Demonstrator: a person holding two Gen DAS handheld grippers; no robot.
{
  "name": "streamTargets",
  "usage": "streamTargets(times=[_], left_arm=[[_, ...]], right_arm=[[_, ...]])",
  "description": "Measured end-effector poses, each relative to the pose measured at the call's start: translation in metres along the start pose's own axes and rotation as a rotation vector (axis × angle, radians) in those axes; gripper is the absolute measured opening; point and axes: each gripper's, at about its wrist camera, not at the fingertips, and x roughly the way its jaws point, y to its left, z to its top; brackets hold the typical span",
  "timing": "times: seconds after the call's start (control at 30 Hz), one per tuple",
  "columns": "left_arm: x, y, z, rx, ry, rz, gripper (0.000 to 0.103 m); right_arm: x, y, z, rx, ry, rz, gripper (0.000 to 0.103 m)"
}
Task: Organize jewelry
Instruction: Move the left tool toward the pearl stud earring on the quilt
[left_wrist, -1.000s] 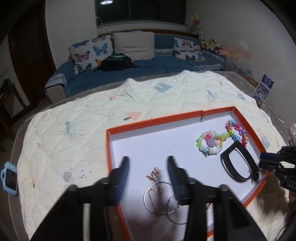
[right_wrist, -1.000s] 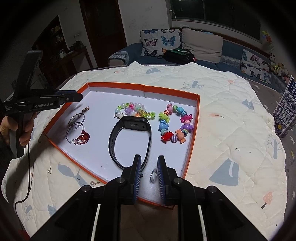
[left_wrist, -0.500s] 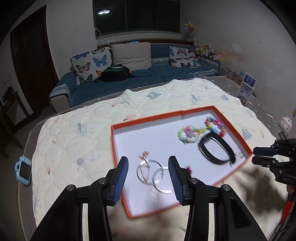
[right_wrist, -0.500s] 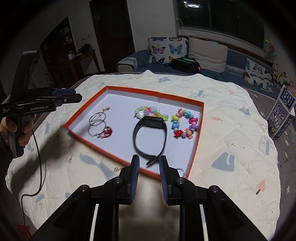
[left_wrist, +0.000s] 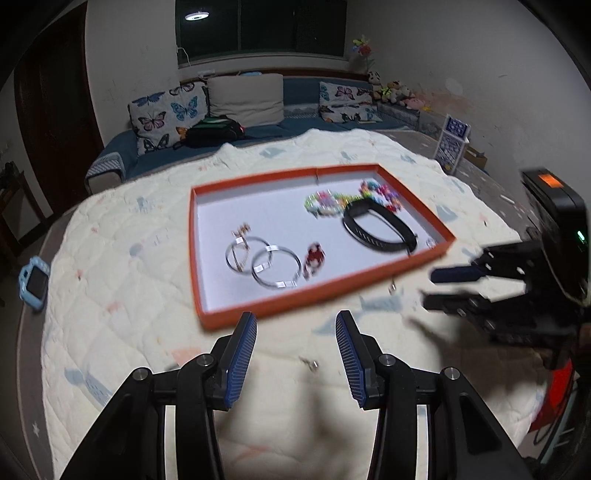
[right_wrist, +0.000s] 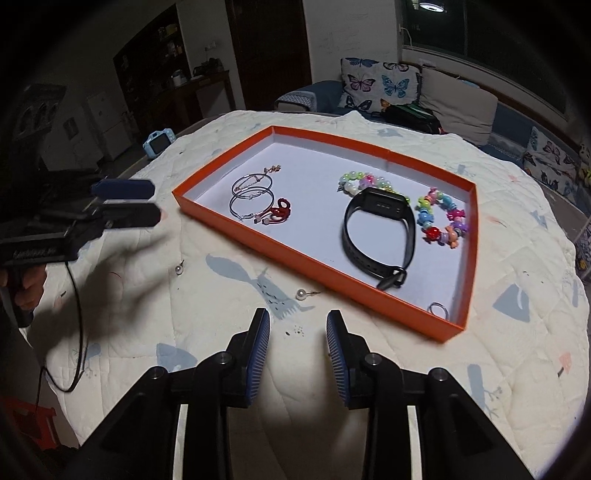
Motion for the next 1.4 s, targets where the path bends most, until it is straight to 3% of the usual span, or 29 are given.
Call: streamTargets(times=[0.4, 0.73, 1.1, 1.4], left_arm=[[0.024, 0.008, -0.039, -0.053, 0.075, -0.045, 0.048], [0.032, 0.007, -0.041, -0.030, 0.074, -0.065, 0.048], [0.045, -0.006, -0.033, 0.110, 0.073, -0.091, 0.044], [0.057, 0.006, -0.023, 0.220, 0.098, -0.200, 0.038]], right_arm=[[0.027, -0.001, 0.004, -0.035, 0.037, 0.009, 0.035], [0.028, -0.003, 0.004, -0.053, 0.014, 0.039, 0.035], [0.027, -0.006, 0.003, -0.048, 0.006, 0.069, 0.036], [0.027, -0.004, 0.004, -0.071, 0.014, 0.067, 0.036]])
